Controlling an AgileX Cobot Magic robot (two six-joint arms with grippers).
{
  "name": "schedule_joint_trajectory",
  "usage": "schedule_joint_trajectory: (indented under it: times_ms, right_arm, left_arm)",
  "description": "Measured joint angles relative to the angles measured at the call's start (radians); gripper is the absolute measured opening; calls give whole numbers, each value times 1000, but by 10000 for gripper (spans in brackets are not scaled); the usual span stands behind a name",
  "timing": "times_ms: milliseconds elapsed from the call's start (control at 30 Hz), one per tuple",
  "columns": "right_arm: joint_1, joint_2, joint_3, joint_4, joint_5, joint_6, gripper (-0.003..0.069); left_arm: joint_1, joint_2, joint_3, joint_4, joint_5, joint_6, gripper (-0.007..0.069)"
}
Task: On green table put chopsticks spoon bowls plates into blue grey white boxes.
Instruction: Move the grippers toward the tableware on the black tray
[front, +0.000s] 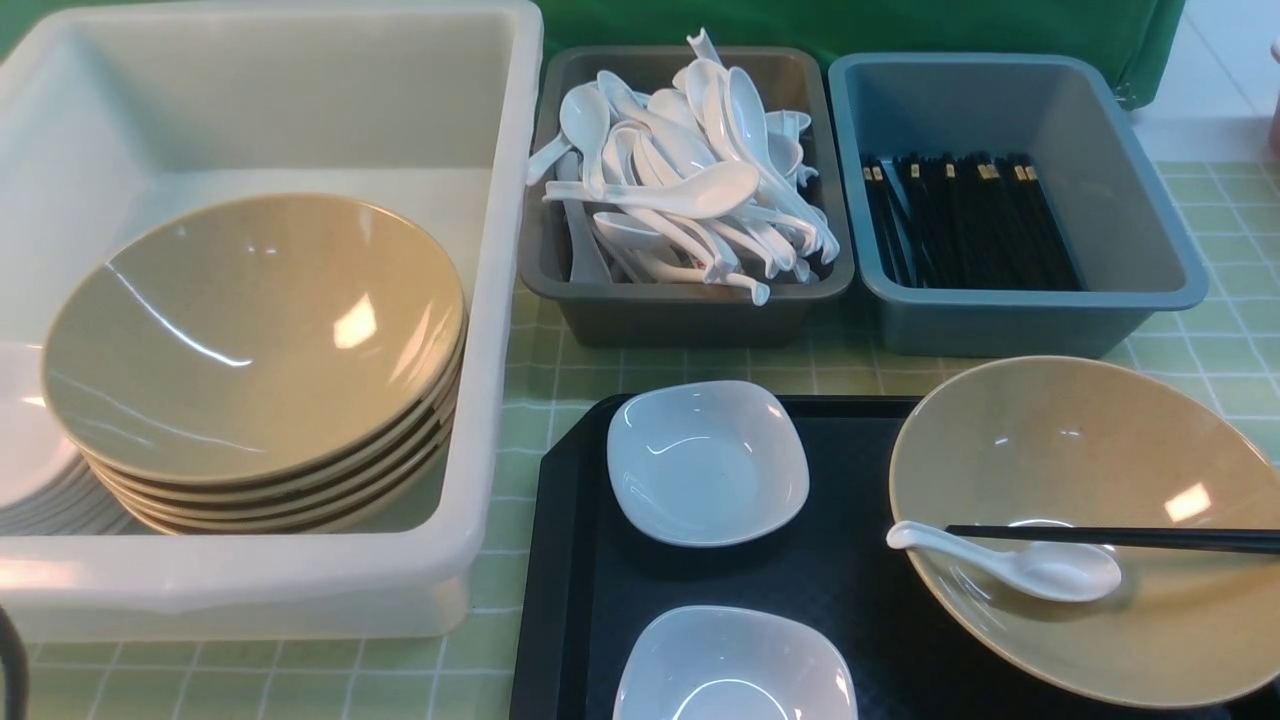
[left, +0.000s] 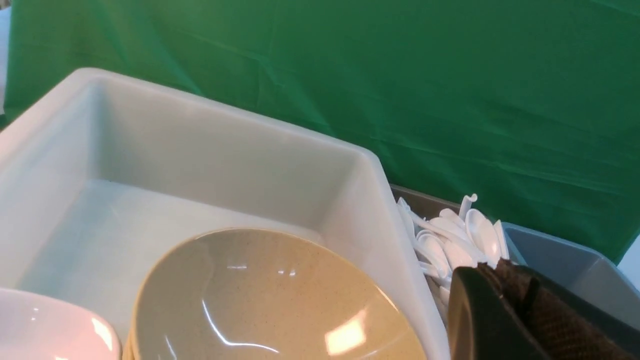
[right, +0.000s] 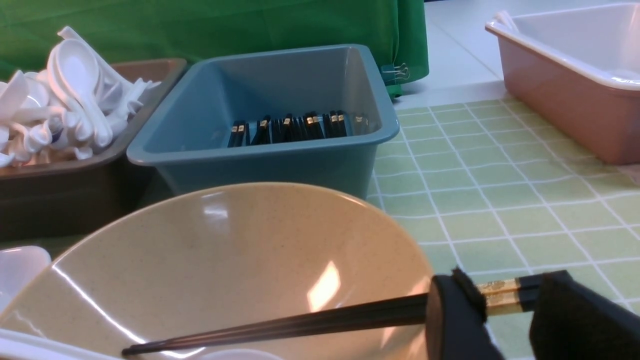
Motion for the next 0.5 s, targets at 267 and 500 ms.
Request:
schedule_joint_trajectory:
  times_ms: [267, 500]
  right_arm:
    - [0, 0, 0, 0, -56, 141, 236]
    - [0, 0, 0, 0, -227, 261, 236]
  left_arm:
    - [0, 13, 0, -52, 4, 0, -1]
    - [0, 18, -2, -75, 18, 91, -1]
